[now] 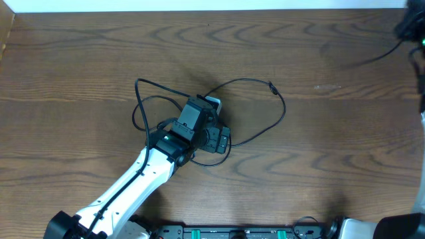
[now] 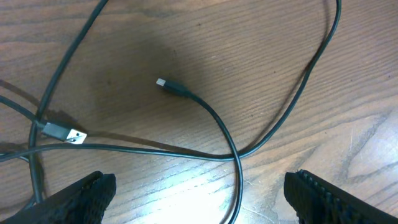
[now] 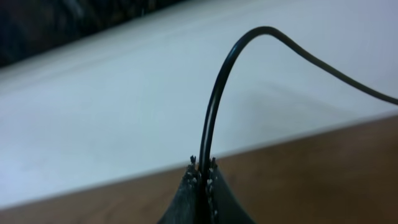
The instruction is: Untangle cables
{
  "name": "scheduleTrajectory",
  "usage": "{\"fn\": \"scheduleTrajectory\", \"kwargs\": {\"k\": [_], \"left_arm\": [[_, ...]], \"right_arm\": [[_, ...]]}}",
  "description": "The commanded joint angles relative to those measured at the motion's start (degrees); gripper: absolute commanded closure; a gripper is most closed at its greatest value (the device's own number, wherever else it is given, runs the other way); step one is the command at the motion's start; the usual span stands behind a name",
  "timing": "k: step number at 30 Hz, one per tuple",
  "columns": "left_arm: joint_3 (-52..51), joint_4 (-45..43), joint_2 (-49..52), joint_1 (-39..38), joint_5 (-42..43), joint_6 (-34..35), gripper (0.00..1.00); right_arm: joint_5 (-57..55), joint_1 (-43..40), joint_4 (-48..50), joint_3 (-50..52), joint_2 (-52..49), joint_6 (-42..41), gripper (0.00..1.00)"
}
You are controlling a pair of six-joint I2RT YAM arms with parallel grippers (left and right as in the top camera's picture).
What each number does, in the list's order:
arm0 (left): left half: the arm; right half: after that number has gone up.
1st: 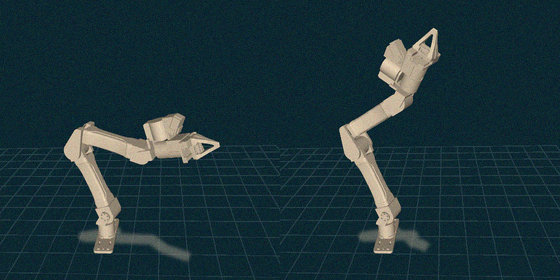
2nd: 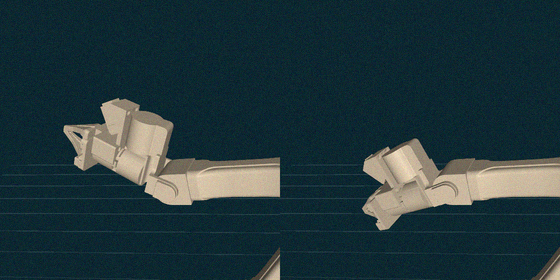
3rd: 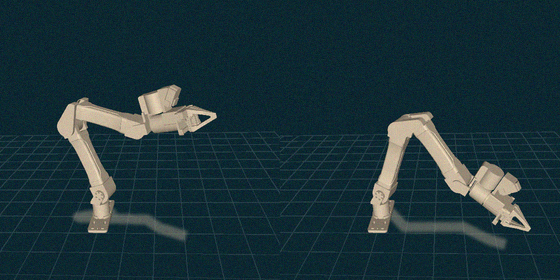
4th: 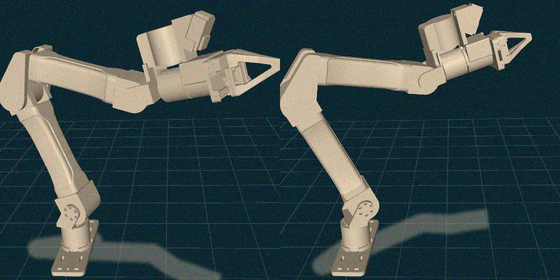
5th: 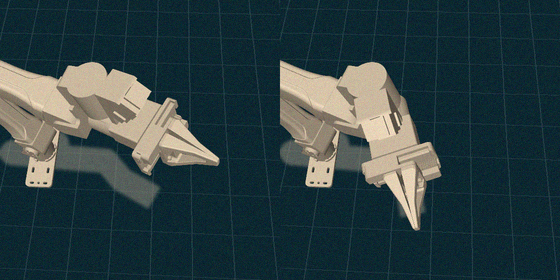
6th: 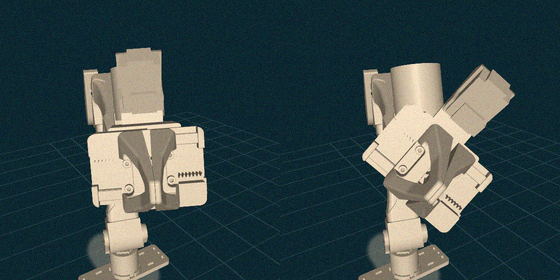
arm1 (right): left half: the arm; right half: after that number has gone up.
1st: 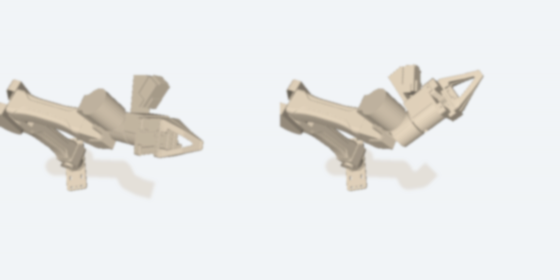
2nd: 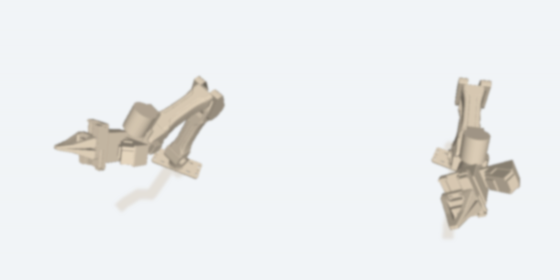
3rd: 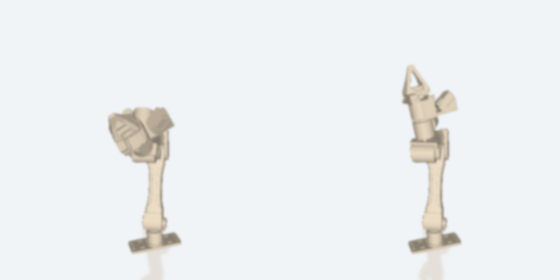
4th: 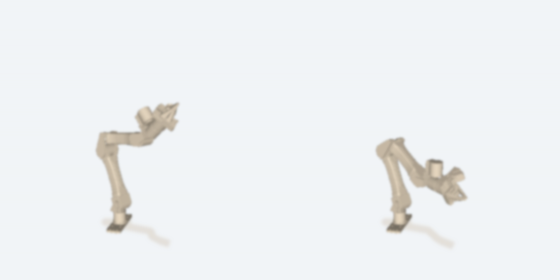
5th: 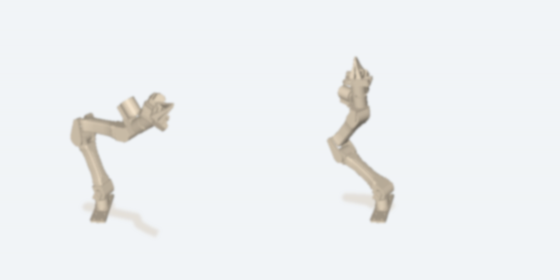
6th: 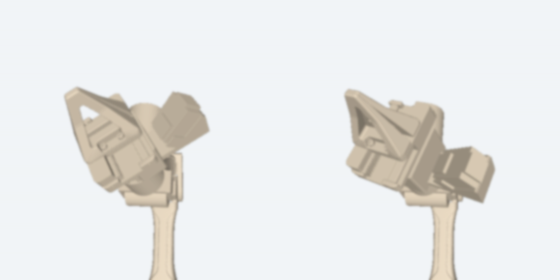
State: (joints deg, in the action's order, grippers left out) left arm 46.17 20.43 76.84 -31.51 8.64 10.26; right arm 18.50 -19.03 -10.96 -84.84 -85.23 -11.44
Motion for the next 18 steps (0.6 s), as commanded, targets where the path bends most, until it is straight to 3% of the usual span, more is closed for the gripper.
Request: {"fn": "scheduleTrajectory", "kwargs": {"k": [1, 6, 15, 18], "left_arm": [[-0.20, 0.11, 0.52, 0.31, -0.35, -0.52, 0.07], [-0.20, 0.09, 0.52, 0.31, -0.35, -0.55, 0.07], [-0.20, 0.09, 0.52, 0.31, -0.35, -0.52, 0.07], [-0.20, 0.09, 0.52, 0.31, -0.35, -0.52, 0.07]], "right_arm": [[1.05, -2.73, -0.42, -6.01, -5.31, 1.31, 0.99], [-4.00, -4.31, 1.20, -12.26, -14.82, 2.05, 0.99], [-17.77, -4.42, 2.64, -24.83, -32.54, 11.69, 0.99], [-20.85, -4.79, 3.32, -33.22, -38.56, 14.84, 0.99]]}}
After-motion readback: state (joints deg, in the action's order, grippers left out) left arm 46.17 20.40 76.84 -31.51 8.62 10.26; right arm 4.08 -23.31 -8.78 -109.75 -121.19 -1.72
